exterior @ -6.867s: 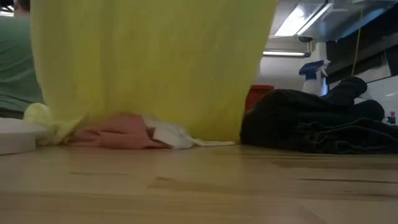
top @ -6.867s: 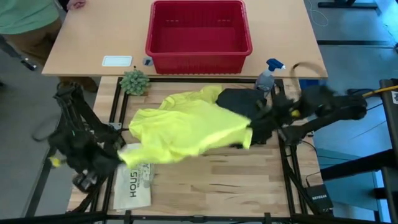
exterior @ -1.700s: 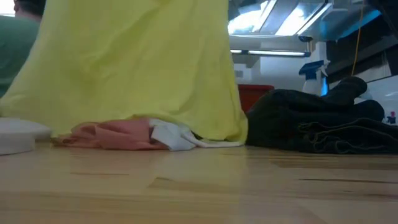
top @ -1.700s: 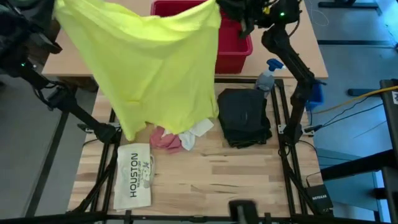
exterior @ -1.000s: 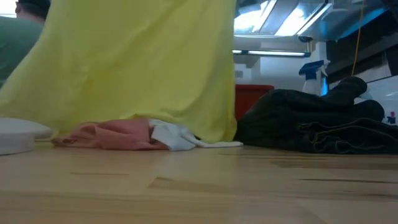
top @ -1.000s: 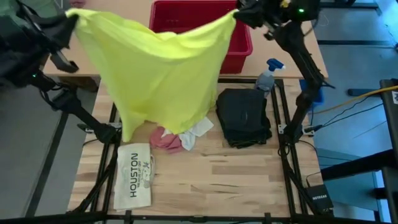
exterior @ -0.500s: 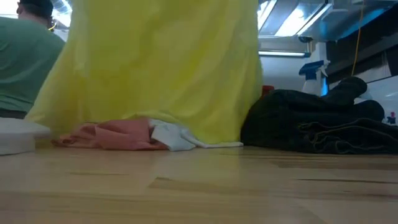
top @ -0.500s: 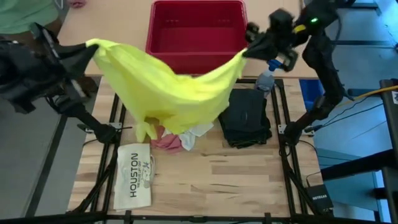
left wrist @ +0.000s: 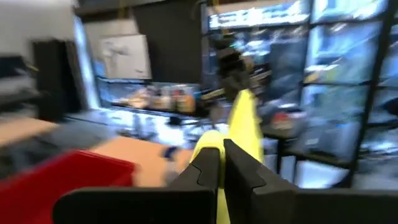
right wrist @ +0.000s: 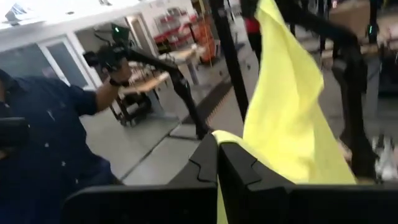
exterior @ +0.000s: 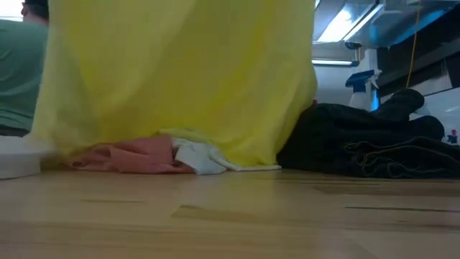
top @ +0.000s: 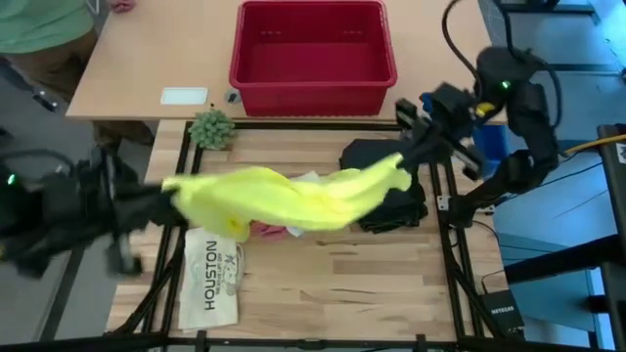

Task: Fold laundry
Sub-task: Fold the yellow shirt

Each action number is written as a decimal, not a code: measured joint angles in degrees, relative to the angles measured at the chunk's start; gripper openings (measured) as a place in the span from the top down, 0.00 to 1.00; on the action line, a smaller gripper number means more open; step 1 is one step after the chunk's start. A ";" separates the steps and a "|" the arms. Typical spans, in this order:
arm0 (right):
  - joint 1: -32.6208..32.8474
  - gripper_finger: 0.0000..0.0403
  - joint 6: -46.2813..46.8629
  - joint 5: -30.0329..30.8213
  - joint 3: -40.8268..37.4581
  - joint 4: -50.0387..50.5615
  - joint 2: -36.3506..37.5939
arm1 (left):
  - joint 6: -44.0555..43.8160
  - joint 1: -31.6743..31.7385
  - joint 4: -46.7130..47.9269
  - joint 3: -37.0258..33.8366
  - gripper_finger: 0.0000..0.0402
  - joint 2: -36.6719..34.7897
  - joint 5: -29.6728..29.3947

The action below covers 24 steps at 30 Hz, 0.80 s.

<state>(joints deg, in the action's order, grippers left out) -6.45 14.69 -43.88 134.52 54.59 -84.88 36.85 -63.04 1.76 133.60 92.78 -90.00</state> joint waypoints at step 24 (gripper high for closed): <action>37.43 1.00 14.50 21.94 -48.88 -38.10 1.80 | -65.43 -14.47 10.42 0.49 1.00 19.29 0.06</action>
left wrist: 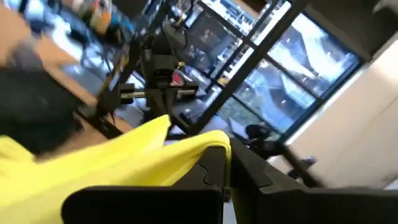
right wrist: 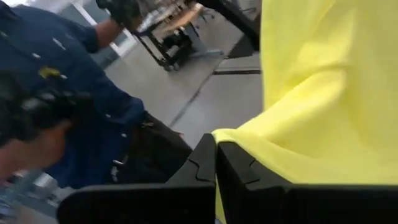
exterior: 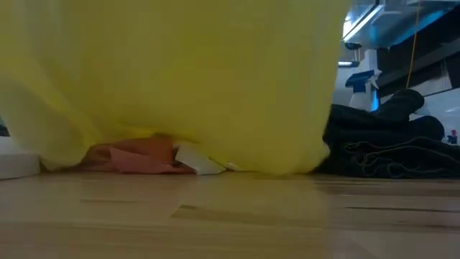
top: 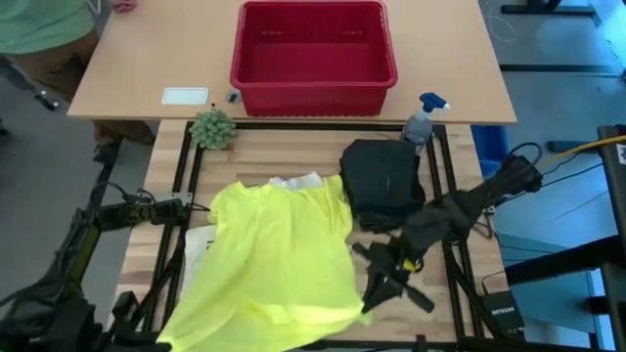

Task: Fold laundry
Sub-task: Fold the yellow shirt

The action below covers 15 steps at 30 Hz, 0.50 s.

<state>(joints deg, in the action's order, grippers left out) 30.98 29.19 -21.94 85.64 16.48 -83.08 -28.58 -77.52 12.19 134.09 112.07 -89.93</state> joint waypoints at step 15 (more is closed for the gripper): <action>8.76 1.00 13.92 10.56 -19.75 -17.93 1.26 | -86.51 5.29 52.94 -7.14 1.00 11.03 32.92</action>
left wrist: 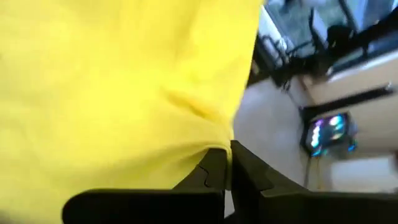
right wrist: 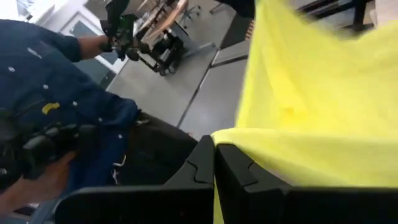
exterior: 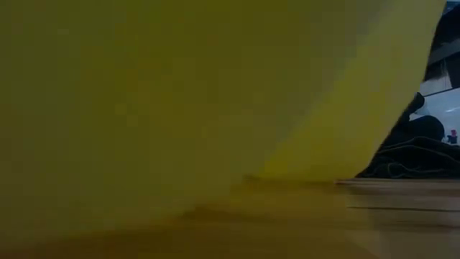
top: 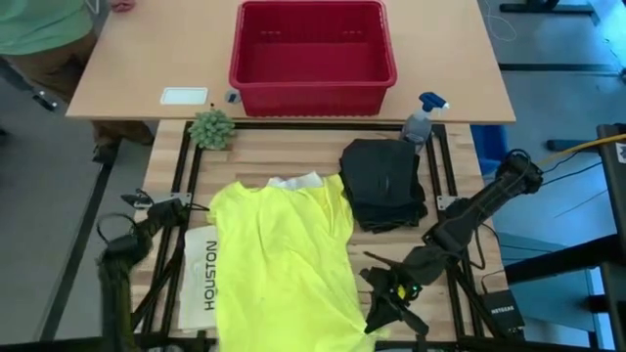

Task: Fold laundry
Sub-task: Fold the yellow shirt

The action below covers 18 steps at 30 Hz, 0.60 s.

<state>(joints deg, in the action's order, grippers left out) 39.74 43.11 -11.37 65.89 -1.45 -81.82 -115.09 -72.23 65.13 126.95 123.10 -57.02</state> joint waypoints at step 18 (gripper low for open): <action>0.49 1.00 -0.28 3.07 -0.10 2.43 0.70 | 3.66 4.05 -0.75 -0.07 1.00 1.05 -3.34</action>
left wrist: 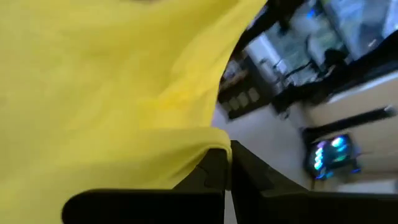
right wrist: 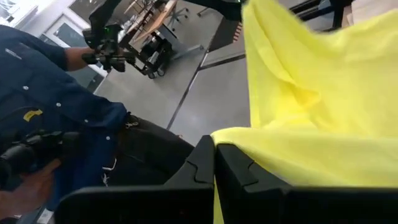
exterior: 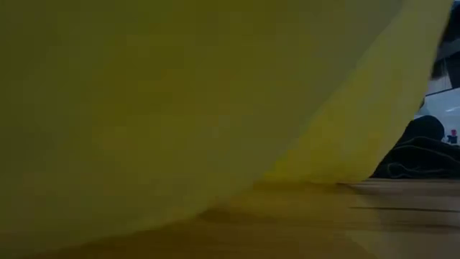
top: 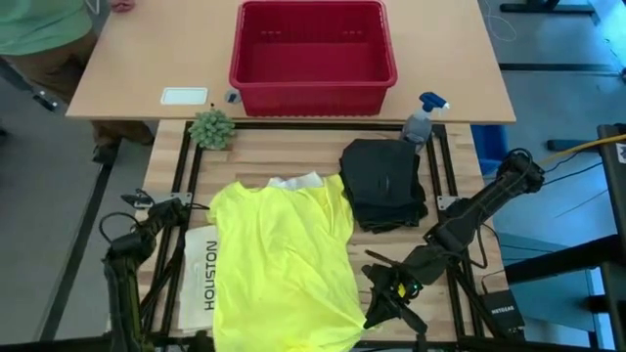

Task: Fold laundry
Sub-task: Fold the yellow shirt

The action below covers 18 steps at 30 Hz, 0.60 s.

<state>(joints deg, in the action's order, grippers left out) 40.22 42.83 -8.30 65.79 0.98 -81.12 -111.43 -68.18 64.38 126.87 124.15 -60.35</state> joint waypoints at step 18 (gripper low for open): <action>0.58 1.00 -3.23 13.75 -0.79 5.82 1.23 | -2.81 2.27 2.72 0.04 1.00 -0.19 -0.36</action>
<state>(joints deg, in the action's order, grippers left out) 40.81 39.60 5.44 65.00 6.80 -79.89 -114.24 -65.91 67.10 126.92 123.96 -60.72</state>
